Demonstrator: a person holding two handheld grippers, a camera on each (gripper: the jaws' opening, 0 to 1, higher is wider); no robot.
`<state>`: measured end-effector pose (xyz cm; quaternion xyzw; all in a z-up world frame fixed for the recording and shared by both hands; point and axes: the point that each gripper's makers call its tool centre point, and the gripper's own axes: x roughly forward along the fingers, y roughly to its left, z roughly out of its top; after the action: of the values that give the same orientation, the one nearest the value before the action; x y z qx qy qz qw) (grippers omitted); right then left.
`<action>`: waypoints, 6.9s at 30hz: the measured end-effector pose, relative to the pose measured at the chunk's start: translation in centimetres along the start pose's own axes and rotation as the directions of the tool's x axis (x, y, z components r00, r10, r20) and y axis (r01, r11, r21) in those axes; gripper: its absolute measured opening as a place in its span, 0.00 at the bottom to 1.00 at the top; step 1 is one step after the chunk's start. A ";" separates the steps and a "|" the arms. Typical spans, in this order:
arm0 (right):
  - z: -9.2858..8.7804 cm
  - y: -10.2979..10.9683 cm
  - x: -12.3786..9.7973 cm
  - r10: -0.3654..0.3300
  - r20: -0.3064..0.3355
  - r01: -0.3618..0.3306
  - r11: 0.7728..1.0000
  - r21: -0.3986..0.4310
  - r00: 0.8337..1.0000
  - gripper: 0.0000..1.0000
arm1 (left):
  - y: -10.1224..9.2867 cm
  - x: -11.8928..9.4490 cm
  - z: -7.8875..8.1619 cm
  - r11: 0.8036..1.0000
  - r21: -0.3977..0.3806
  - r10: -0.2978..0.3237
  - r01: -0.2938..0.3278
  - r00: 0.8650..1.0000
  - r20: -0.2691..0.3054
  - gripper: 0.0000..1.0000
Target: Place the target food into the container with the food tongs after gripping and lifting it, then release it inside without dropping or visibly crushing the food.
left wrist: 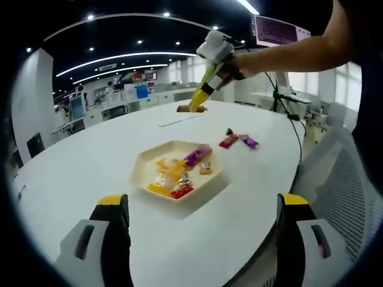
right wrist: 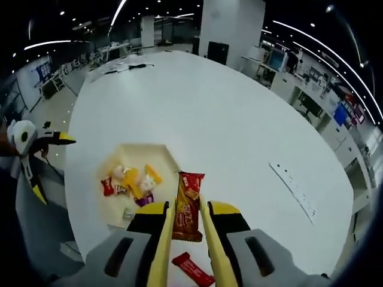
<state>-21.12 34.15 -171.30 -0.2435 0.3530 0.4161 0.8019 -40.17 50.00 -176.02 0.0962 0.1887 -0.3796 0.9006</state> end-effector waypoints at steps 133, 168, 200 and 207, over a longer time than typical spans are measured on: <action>-16.0 -1.8 -3.7 0.116 -0.071 -0.131 0.959 -0.250 0.991 0.27 | 0.6 0.2 -0.9 0.998 -0.054 0.031 -0.033 0.998 -0.047 0.99; -19.1 -1.4 1.0 0.150 -0.262 -0.244 0.894 -0.377 0.953 0.26 | 0.7 0.3 -1.3 0.997 -0.065 0.031 -0.035 0.998 -0.062 0.99; -17.8 -1.2 0.5 0.151 -0.261 -0.208 0.956 -0.208 0.954 0.24 | 0.5 0.3 -1.3 0.998 -0.064 0.022 -0.027 0.998 -0.066 0.98; -14.9 -1.2 -0.7 0.167 -0.232 -0.212 0.959 -0.185 0.958 0.24 | 0.7 0.3 -1.3 0.997 -0.070 0.028 -0.032 0.998 -0.061 0.99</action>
<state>-25.79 22.97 -180.09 -0.3344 0.4134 0.4974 0.6854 -39.82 50.72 -177.29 0.0784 0.2275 -0.3561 0.9030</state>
